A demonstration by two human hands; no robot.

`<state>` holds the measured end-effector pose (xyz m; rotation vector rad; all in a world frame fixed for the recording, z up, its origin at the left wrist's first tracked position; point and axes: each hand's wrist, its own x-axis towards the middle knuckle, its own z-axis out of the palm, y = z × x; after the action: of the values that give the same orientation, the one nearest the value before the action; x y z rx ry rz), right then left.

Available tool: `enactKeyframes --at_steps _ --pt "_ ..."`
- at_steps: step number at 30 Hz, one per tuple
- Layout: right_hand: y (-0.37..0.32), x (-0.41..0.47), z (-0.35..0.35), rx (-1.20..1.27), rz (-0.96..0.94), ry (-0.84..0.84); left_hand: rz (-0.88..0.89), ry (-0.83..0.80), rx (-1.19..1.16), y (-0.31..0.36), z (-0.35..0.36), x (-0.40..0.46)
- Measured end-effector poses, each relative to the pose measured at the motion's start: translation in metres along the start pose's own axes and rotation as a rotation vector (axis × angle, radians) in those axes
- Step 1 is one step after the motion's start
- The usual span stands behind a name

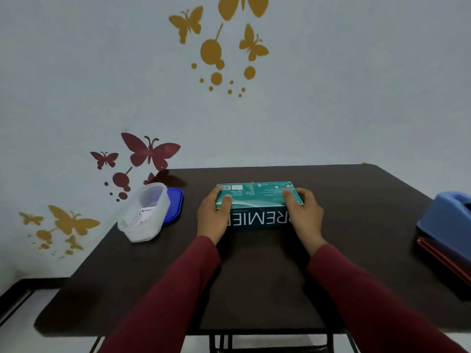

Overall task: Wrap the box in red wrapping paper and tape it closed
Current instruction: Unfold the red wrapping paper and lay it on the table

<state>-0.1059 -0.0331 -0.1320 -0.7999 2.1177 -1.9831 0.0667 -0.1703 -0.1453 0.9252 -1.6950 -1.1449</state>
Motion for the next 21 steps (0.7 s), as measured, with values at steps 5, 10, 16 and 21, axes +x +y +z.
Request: enactKeyframes --at_steps 5,10,16,21 --pt "-0.002 -0.005 -0.003 -0.035 -0.010 -0.066 -0.033 -0.020 -0.017 -0.004 -0.001 0.001" --pt "0.000 -0.003 -0.001 -0.066 -0.013 -0.065 -0.044 -0.025 -0.012 0.003 -0.003 -0.002" --pt "-0.006 -0.006 0.004 -0.351 -0.323 0.014 -0.022 0.033 -0.030 0.015 -0.005 -0.002" --pt "-0.045 -0.025 0.028 -0.200 -0.481 -0.061 0.120 0.085 0.058 0.028 -0.011 0.001"
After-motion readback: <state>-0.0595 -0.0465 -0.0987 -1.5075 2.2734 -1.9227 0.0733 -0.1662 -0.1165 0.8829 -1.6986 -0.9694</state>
